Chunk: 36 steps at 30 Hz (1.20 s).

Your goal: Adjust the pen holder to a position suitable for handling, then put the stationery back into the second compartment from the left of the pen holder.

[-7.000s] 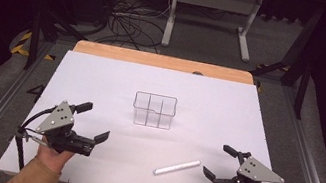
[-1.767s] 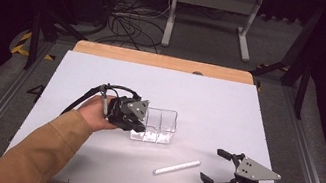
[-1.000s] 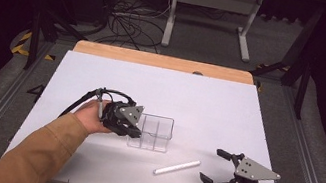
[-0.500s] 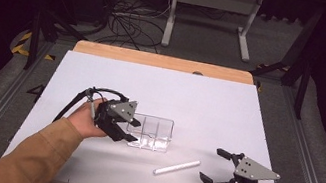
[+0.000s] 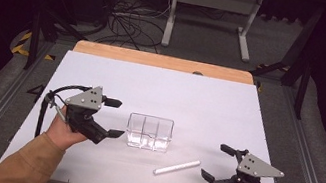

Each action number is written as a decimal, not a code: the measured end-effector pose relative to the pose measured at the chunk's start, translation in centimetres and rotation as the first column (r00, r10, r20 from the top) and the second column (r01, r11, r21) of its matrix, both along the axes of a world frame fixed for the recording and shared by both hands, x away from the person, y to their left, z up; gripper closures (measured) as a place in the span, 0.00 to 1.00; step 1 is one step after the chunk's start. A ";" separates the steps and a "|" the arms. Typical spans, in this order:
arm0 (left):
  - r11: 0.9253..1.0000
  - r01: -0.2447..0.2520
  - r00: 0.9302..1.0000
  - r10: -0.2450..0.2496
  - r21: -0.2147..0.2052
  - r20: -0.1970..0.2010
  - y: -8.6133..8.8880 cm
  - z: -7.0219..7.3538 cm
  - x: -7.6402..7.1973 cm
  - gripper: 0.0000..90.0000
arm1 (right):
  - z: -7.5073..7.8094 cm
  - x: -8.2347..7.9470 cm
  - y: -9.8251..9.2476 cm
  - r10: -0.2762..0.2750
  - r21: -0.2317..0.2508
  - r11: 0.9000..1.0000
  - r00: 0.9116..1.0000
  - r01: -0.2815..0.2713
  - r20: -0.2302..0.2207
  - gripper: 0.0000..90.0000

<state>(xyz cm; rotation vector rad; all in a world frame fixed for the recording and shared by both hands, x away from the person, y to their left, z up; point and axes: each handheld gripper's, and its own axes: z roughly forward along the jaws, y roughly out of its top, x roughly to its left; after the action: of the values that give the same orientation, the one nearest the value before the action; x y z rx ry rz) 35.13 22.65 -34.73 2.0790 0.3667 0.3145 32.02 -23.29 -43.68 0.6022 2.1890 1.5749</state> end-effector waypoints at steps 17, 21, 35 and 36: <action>0.971 -0.207 0.976 0.213 -0.116 0.037 3.2 -2.5 -3.7 0.00 | 1.5 0.0 0.1 0.005 -0.055 0.998 1.000 -0.005 0.006 0.04; 0.956 -0.253 0.965 0.260 -0.148 0.033 4.2 -3.8 -4.8 0.00 | 2.2 0.3 0.5 0.028 -0.094 0.995 1.000 -0.027 0.010 0.06; 0.925 -0.311 0.947 0.321 -0.216 0.009 5.9 -5.8 -6.2 0.00 | 3.2 1.1 1.1 0.066 -0.079 0.995 0.998 -0.064 0.023 0.02; 0.925 -0.311 0.947 0.321 -0.217 0.009 5.9 -5.8 -6.3 0.00 | 3.3 1.2 1.0 0.065 -0.076 0.995 0.997 -0.063 0.028 0.02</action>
<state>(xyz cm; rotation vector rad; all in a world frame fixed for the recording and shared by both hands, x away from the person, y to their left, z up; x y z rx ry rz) 28.86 28.52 -40.56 1.7967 0.6827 0.4908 33.17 -22.27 -40.41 0.4868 2.2540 1.5155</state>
